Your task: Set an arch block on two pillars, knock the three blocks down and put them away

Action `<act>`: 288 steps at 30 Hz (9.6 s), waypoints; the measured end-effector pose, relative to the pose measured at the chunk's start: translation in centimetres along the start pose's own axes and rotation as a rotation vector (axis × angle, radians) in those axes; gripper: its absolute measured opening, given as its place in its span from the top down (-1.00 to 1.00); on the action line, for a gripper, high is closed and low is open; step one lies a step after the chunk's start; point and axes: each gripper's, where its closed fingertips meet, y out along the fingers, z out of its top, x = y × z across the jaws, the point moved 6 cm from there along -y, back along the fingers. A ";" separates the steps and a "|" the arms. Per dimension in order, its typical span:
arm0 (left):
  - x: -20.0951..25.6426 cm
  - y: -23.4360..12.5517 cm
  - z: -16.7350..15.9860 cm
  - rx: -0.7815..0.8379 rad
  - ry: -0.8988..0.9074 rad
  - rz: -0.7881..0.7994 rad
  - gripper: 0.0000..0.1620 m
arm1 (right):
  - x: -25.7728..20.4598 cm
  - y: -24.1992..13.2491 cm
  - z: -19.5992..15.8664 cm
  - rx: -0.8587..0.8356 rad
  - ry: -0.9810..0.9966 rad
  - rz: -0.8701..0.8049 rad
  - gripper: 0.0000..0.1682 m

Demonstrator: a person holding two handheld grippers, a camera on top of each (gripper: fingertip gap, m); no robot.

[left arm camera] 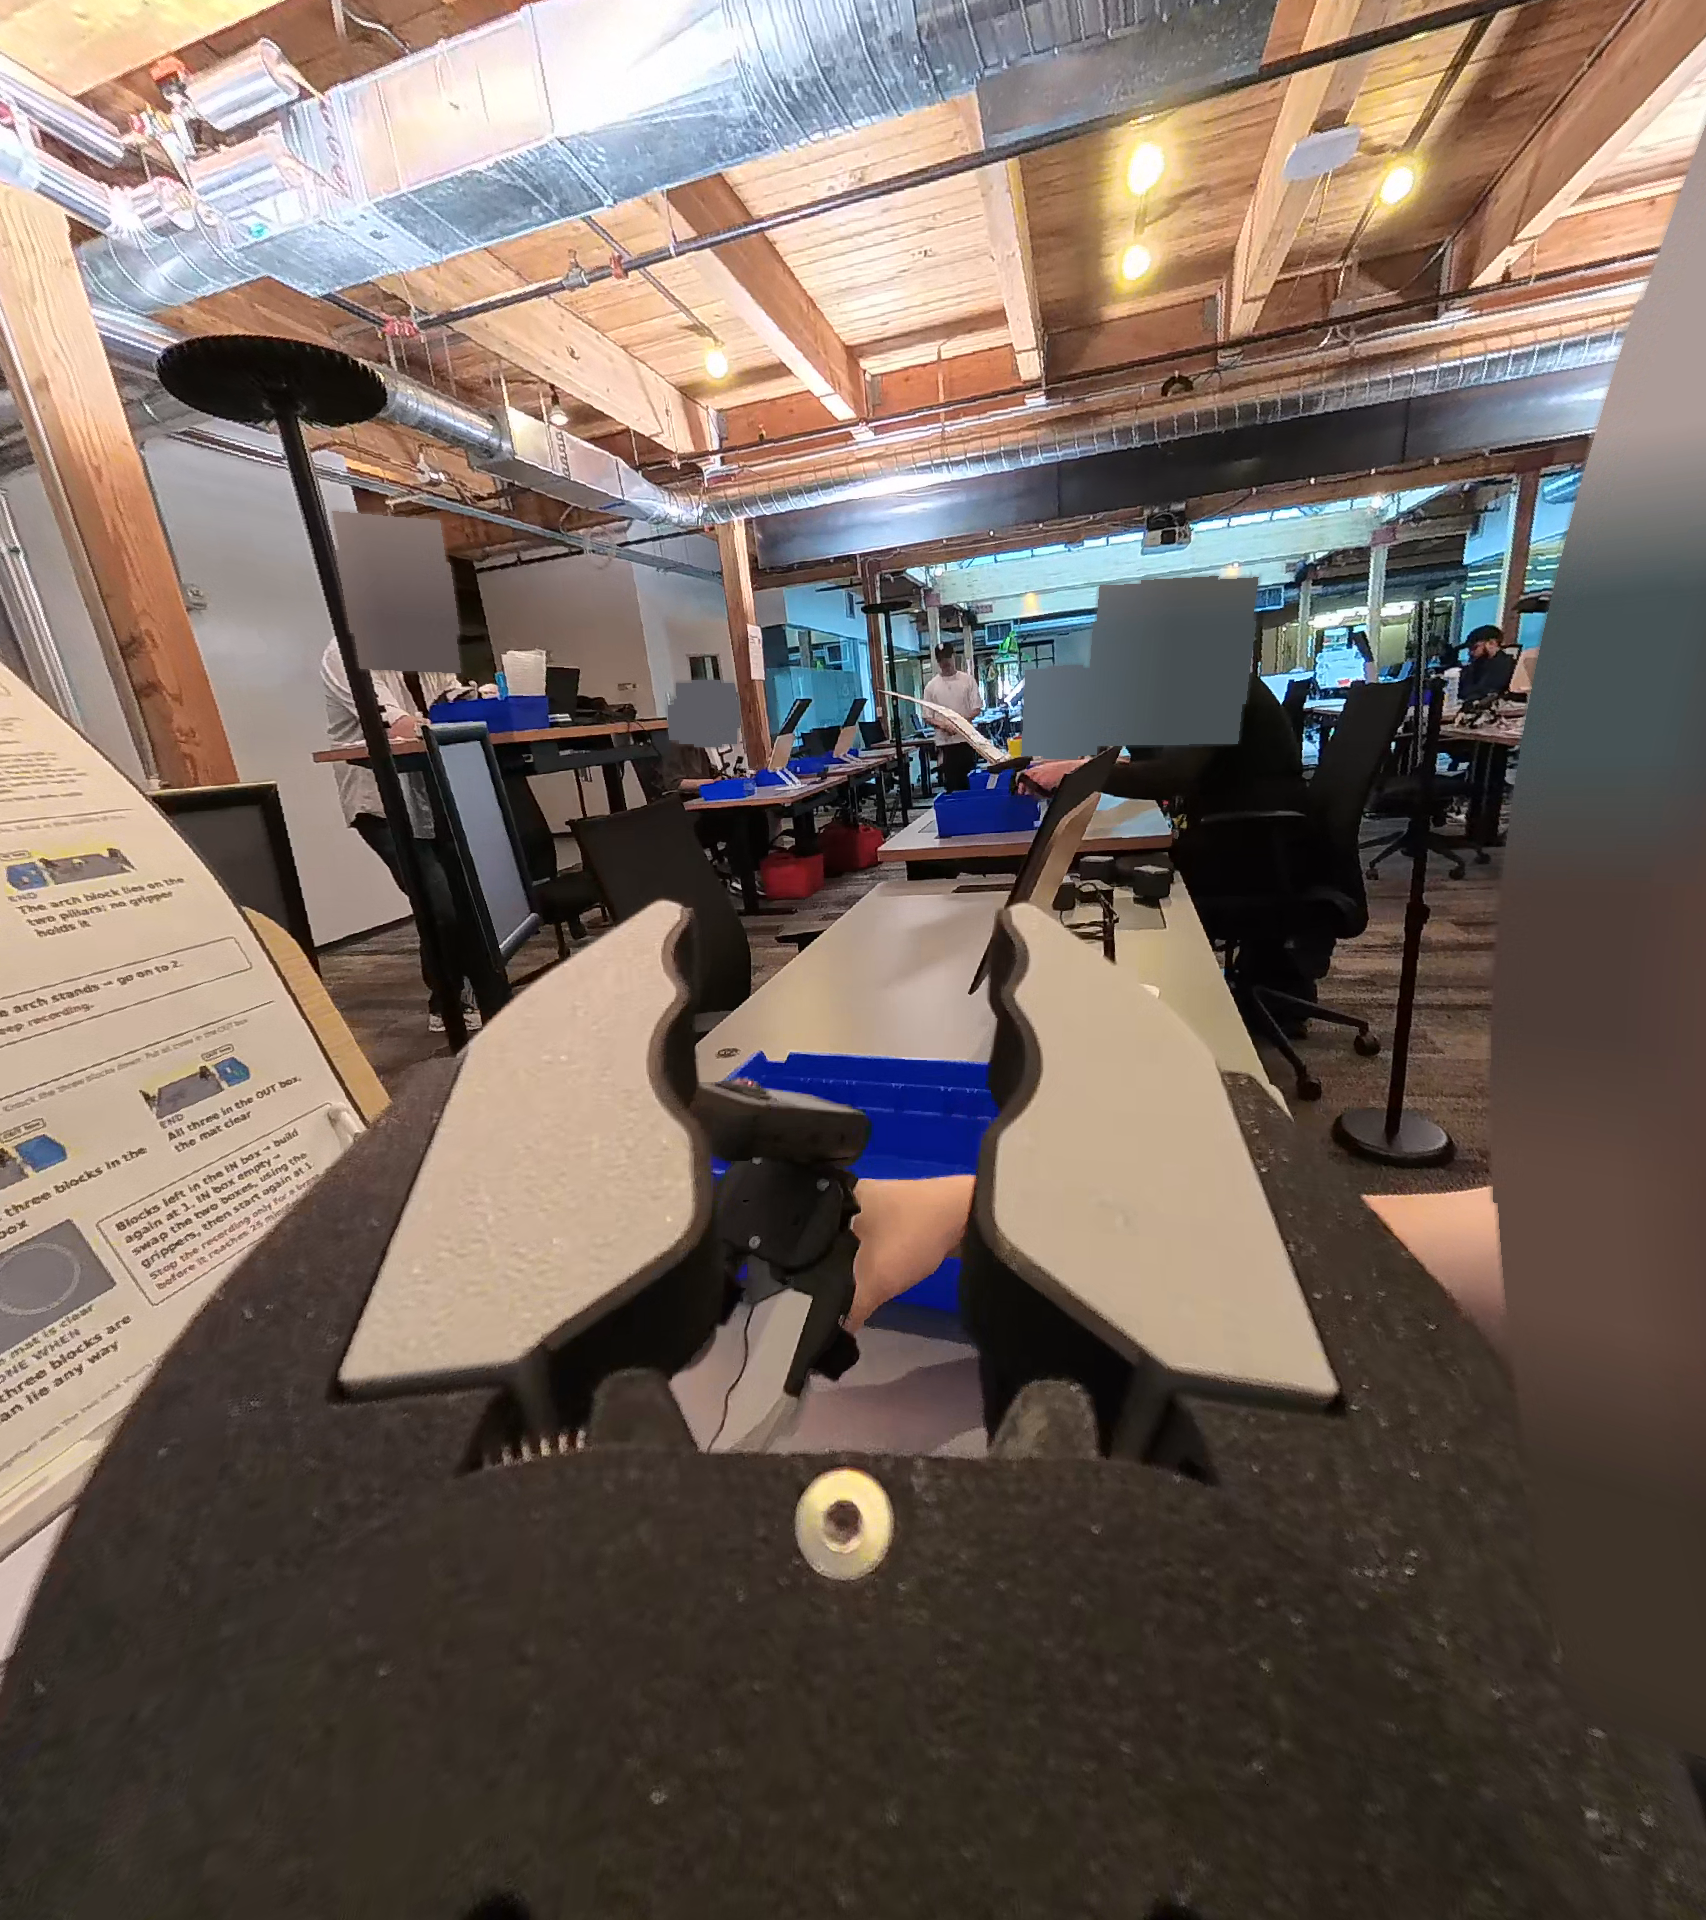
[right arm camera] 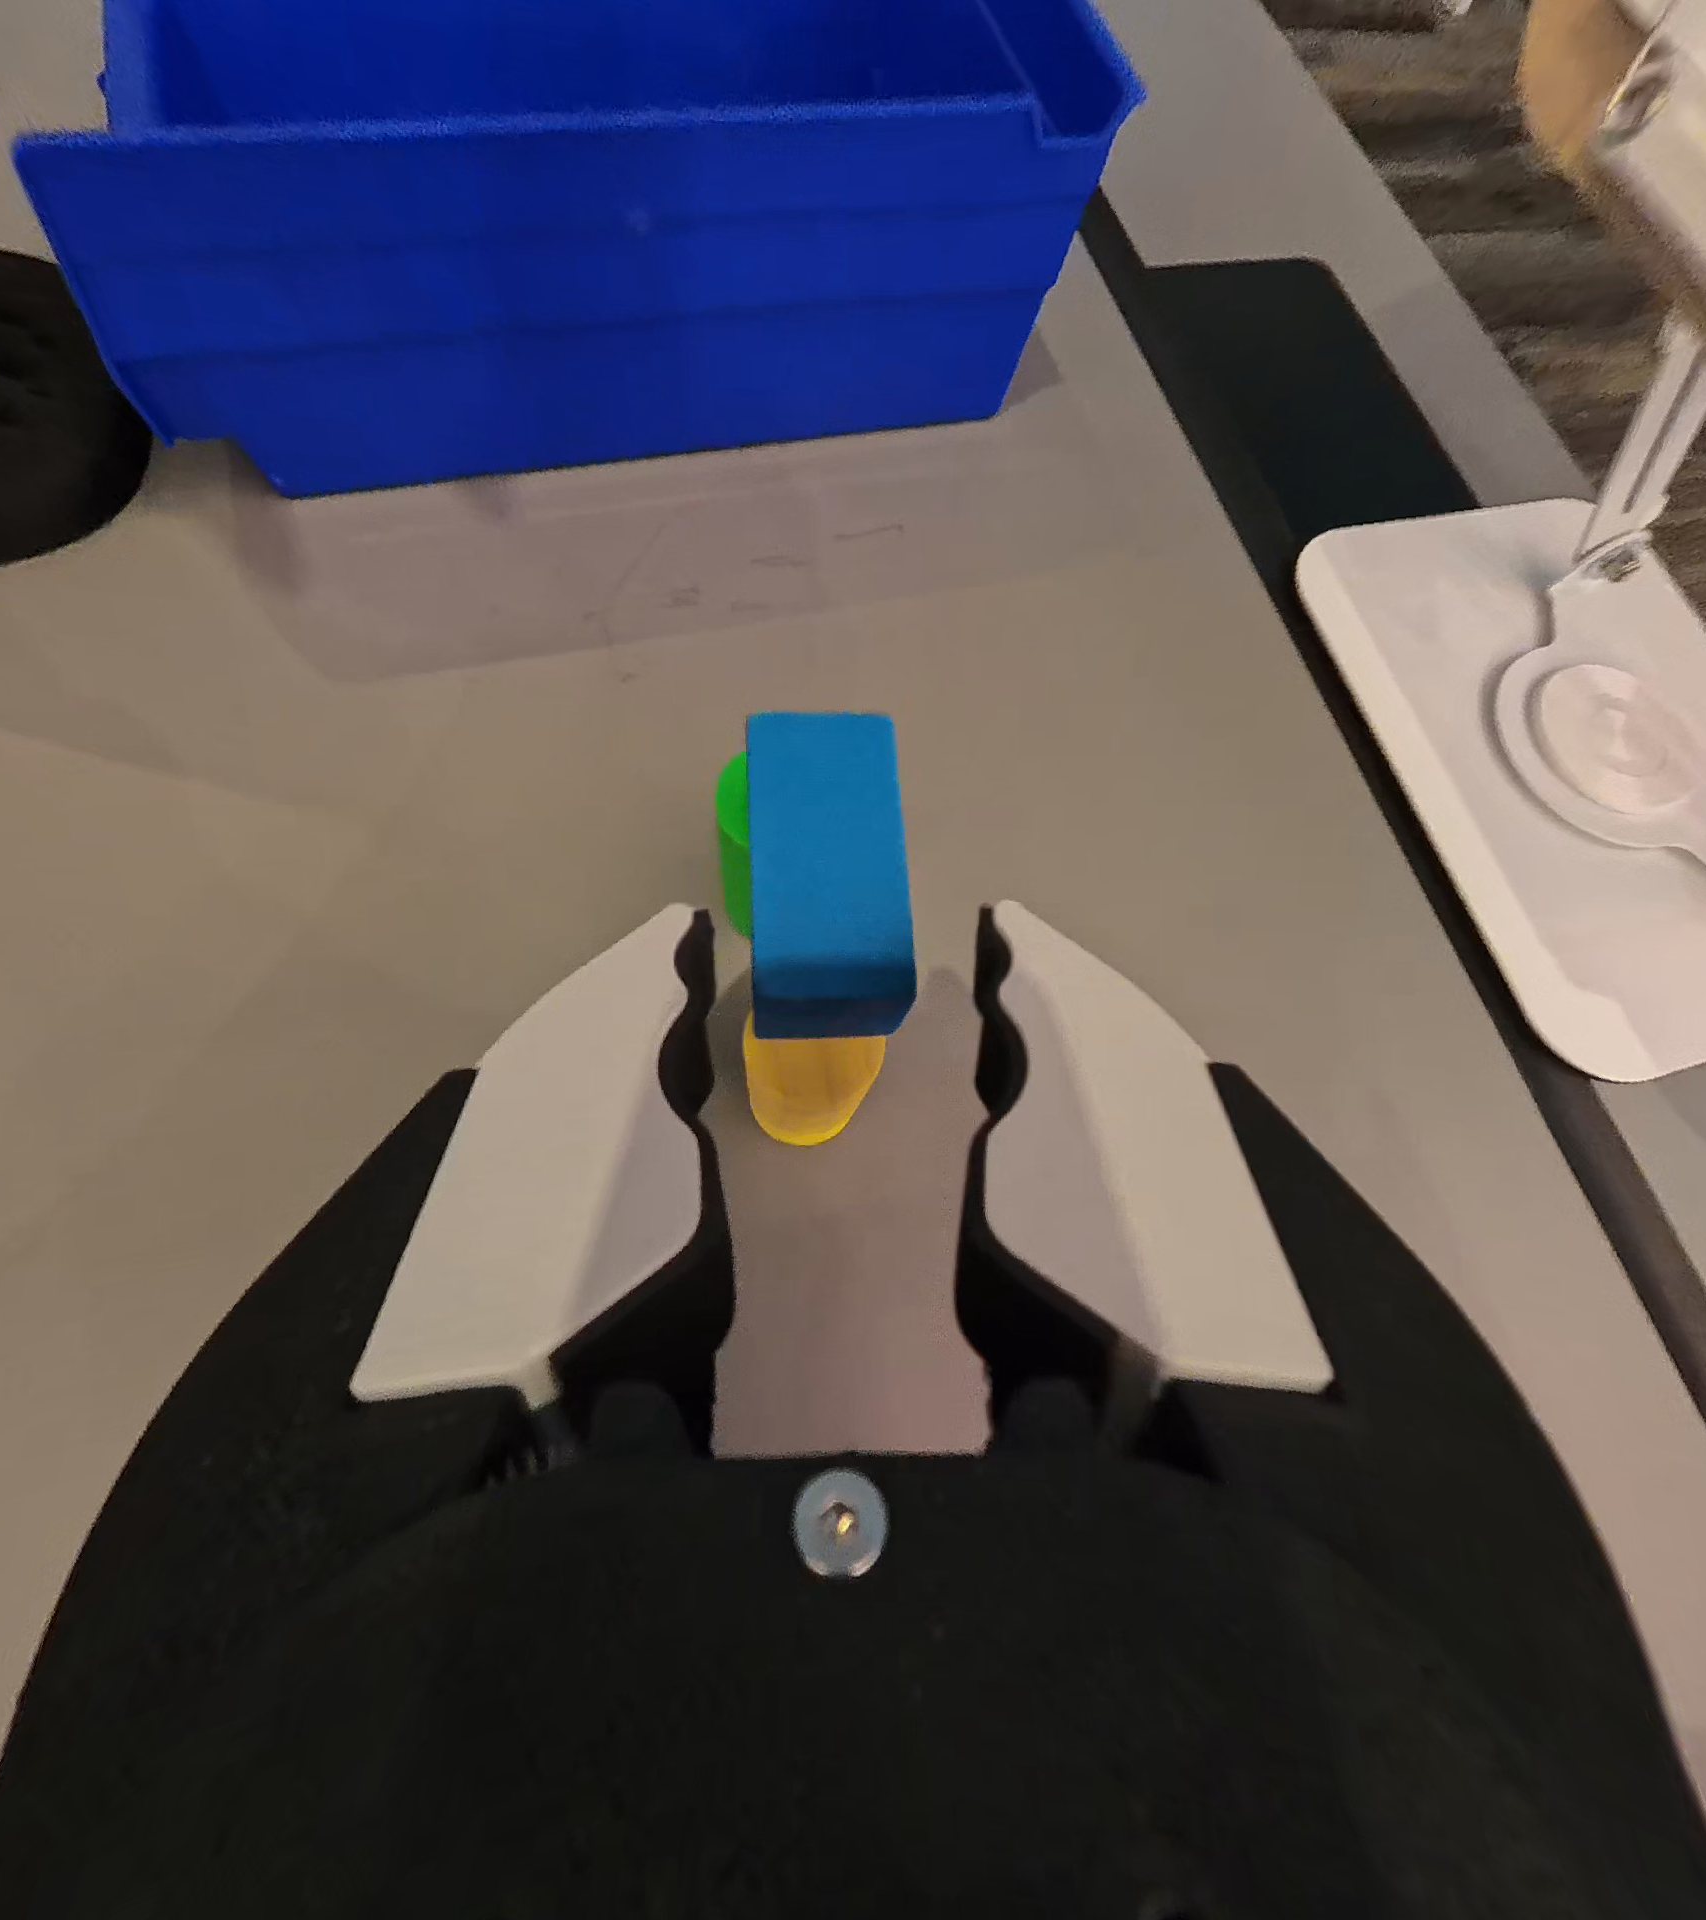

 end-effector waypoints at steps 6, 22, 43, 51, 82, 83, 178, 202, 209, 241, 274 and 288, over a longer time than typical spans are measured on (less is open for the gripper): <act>-0.1 -0.2 0.3 0.017 0.001 0.011 0.33 | 0.7 -4.9 4.1 0.238 0.052 -0.235 0.42; -0.8 -0.2 -0.5 -0.017 0.002 0.026 0.35 | 6.5 -0.6 -9.2 -0.503 0.390 -0.667 0.99; -0.6 0.0 -1.2 -0.050 0.006 0.036 0.35 | -3.6 5.1 2.4 -0.035 0.041 -0.232 0.99; -0.8 -0.2 -1.9 -0.146 0.025 0.069 0.31 | -4.2 1.0 3.5 0.098 0.015 -0.102 0.75; 1.6 0.6 -5.9 -0.511 0.074 -0.013 0.34 | -1.2 -10.3 -2.5 -0.396 0.252 -0.176 0.59; 2.1 0.8 -6.9 -0.590 0.069 -0.046 0.35 | 0.1 -12.7 -2.8 -0.362 0.304 -0.254 0.60; -5.7 -5.3 -27.1 -2.028 -0.194 0.617 0.29 | 7.6 -18.6 -17.9 -0.874 0.416 -0.418 0.45; -5.8 -7.6 -29.5 -2.178 -0.378 0.636 0.31 | 7.1 -18.0 -18.9 -0.946 0.410 -0.356 0.45; -6.1 -7.3 -29.4 -2.179 -0.346 0.606 0.54 | 6.9 -18.1 -19.1 -0.952 0.418 -0.350 0.46; -0.1 6.8 -14.2 -0.745 -0.333 -0.098 0.56 | -7.5 -11.7 5.6 0.300 0.025 0.263 0.20; -3.0 2.1 -11.8 -0.855 -0.261 0.139 0.10 | 3.3 -19.1 -20.0 -0.997 0.669 -0.132 0.56; -4.4 -0.8 -4.8 -0.395 -0.051 0.338 0.18 | 7.1 -32.9 -17.2 -0.344 0.752 -0.709 0.67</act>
